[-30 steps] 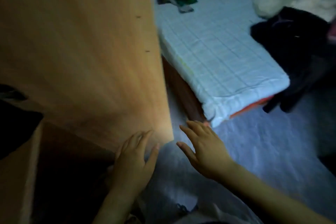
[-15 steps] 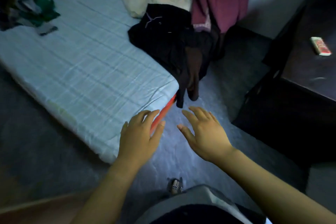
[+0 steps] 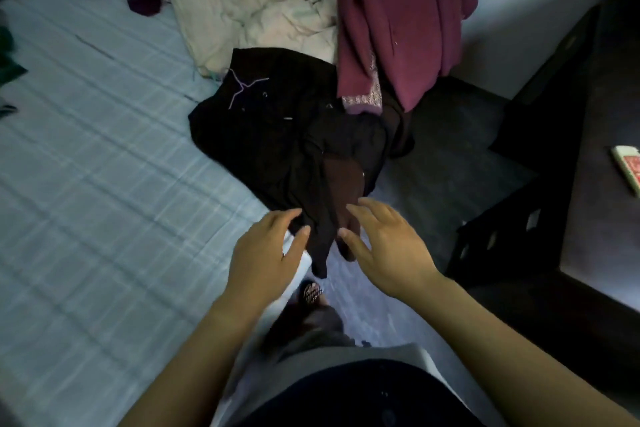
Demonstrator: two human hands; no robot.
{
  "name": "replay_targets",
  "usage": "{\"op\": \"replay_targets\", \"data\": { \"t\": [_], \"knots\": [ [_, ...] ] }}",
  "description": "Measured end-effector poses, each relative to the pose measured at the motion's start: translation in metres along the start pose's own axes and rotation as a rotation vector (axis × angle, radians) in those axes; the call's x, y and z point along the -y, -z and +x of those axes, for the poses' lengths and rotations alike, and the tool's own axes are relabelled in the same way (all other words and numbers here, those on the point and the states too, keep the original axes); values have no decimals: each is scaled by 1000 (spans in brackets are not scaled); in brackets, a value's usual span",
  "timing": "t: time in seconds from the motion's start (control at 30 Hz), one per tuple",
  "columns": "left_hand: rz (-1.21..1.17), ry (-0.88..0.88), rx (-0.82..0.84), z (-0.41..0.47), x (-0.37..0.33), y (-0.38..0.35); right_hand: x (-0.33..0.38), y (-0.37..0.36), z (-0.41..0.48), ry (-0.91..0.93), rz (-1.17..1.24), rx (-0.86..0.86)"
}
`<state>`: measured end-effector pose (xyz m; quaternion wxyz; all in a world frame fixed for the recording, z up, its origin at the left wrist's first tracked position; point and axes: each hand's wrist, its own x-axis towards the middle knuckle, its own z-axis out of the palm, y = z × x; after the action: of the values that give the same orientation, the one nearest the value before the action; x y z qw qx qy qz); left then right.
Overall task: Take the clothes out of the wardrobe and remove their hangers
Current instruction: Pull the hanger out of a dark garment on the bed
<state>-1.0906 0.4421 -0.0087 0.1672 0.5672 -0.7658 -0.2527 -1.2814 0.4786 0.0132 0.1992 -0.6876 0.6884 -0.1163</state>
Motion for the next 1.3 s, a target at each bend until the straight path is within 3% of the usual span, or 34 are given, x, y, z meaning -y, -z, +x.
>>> {"op": "replay_targets", "data": {
  "t": [0.3, 0.57, 0.83, 0.97, 1.13, 1.3],
  "knots": [
    [64, 79, -67, 224, 0, 36, -38, 78, 231, 152, -16, -55],
    [-32, 452, -209, 343, 61, 11, -71, 58, 436, 443, -69, 237],
    [-40, 810, -127, 436, 138, -14, -84, 1, 624, 666, -155, 521],
    [-75, 911, -132, 465, 188, -39, -80, -57, 680, 689, -185, 588],
    [2, 889, -225, 494, 241, -64, -78, -110, 718, 758, -198, 587],
    [100, 893, -52, 512, 269, -81, -87, -136, 737, 791, -240, 529]
  ]
}}
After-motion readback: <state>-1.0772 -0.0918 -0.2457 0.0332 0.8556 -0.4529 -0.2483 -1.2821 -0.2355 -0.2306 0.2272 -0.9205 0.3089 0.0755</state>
